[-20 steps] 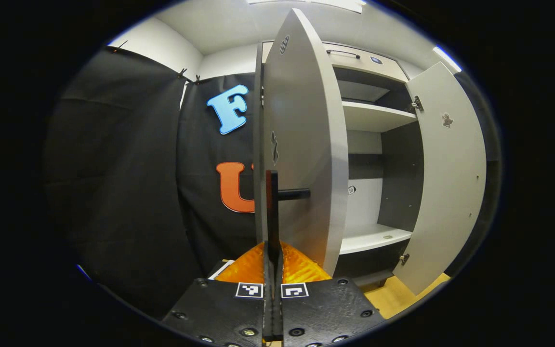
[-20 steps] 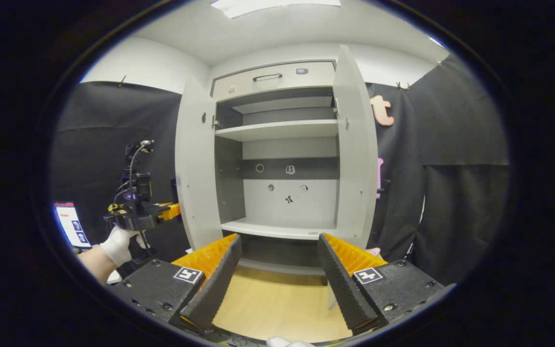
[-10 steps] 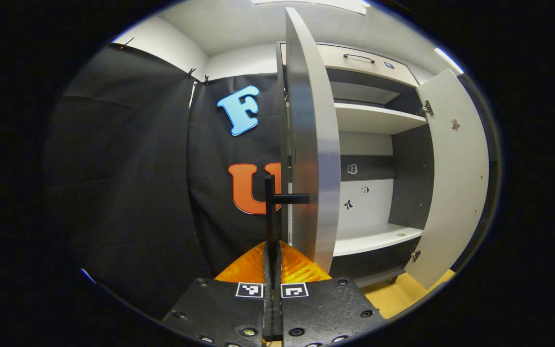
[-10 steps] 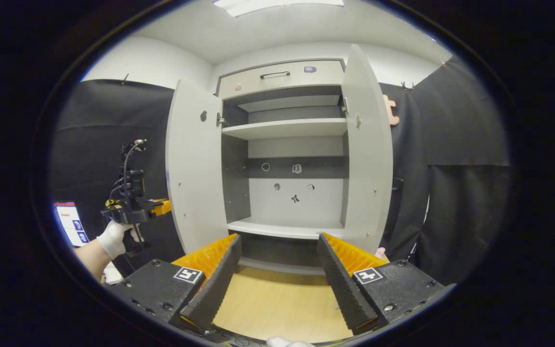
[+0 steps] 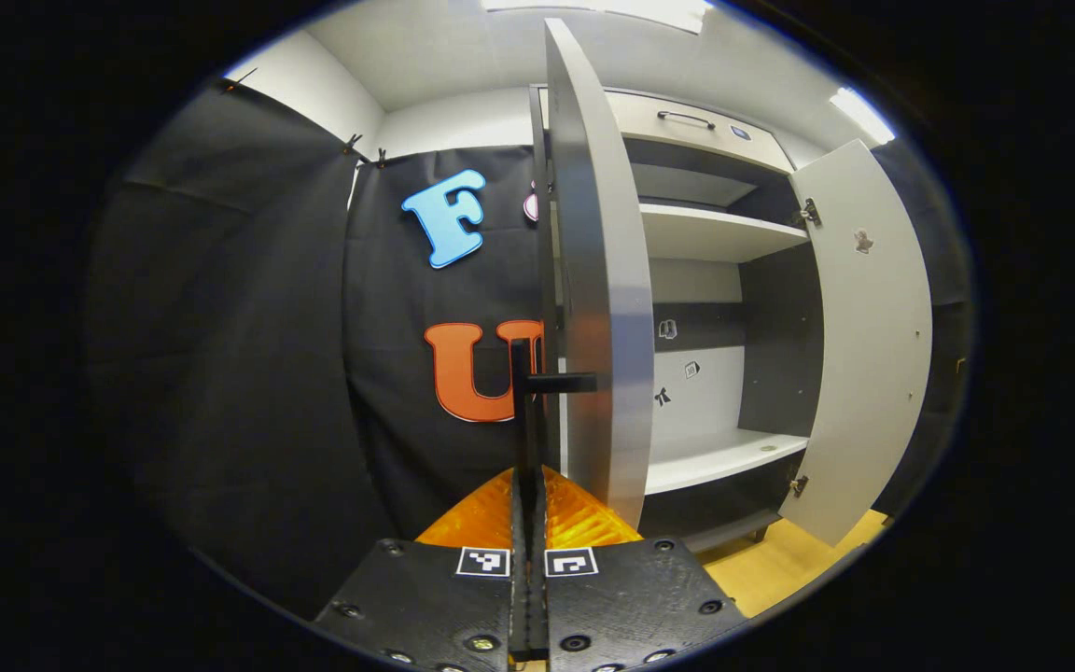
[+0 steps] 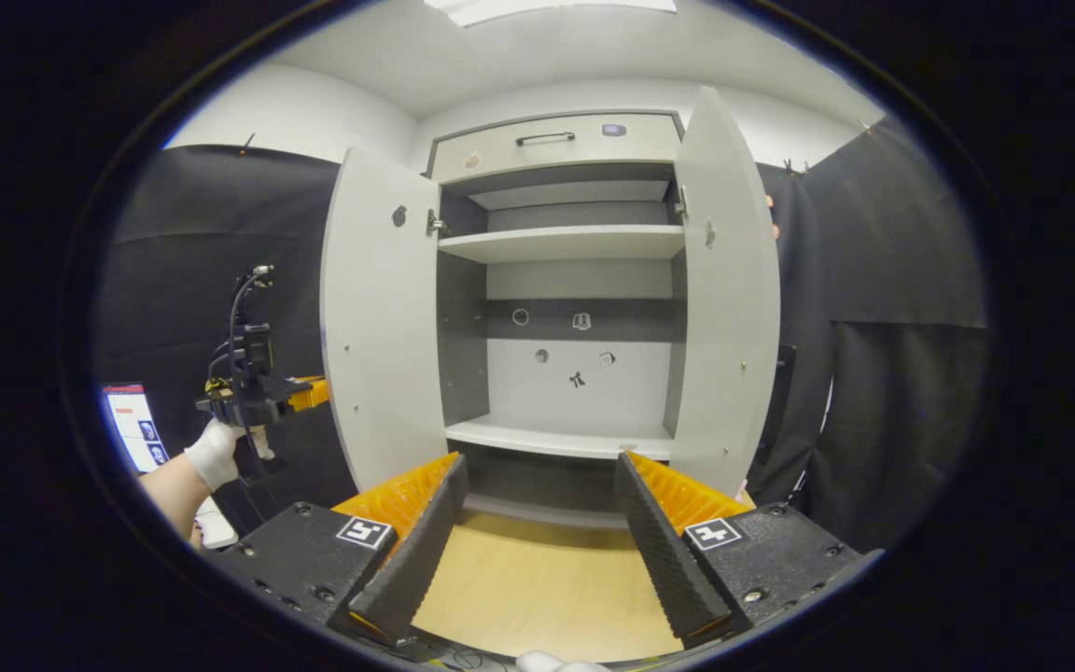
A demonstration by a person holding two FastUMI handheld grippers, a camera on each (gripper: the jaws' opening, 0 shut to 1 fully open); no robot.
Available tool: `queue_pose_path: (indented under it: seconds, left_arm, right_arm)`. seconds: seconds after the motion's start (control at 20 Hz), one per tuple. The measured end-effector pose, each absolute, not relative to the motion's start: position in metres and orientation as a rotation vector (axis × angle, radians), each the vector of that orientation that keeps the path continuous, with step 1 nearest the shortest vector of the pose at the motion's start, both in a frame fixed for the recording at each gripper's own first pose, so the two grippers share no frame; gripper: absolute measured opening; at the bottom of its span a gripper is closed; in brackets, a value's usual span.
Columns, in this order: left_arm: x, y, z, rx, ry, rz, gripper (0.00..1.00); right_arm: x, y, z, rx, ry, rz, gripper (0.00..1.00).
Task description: Open the right door of the double-door shoe cabinet with the right hand, and open the left door with the left hand.
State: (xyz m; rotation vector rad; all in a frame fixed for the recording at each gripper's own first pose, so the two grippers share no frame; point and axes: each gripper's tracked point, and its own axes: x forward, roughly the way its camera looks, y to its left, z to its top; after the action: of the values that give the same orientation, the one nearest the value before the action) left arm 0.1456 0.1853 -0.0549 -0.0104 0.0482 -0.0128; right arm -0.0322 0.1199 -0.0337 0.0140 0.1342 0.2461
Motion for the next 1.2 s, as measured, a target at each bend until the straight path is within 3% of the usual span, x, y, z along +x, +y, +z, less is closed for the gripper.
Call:
queue_pose_path:
  seconds: [0.1, 0.15, 0.45, 0.85, 1.2]
  left_arm:
    - [0.142, 0.189, -0.056, -0.012, 0.045, 0.013, 0.0]
    - [0.14, 0.194, -0.055, 0.003, 0.039, 0.053, 0.11]
    - [0.109, 0.219, -0.061, -0.011, 0.023, 0.15, 0.98]
    - [0.072, 0.192, -0.085, 0.018, 0.091, 0.128, 0.96]
    - [0.038, 0.135, -0.036, 0.011, 0.05, 0.084, 0.96]
  right_arm:
    - [-0.034, 0.119, -0.033, 0.012, 0.134, 0.239, 0.99]
    - [-0.035, 0.118, -0.033, 0.016, 0.135, 0.237, 0.99]
    - [-0.036, 0.107, -0.029, 0.017, 0.117, 0.201, 0.99]
    - [-0.038, 0.098, -0.031, 0.009, 0.13, 0.214, 0.99]
    - [-0.042, 0.069, -0.011, 0.005, 0.089, 0.196, 0.99]
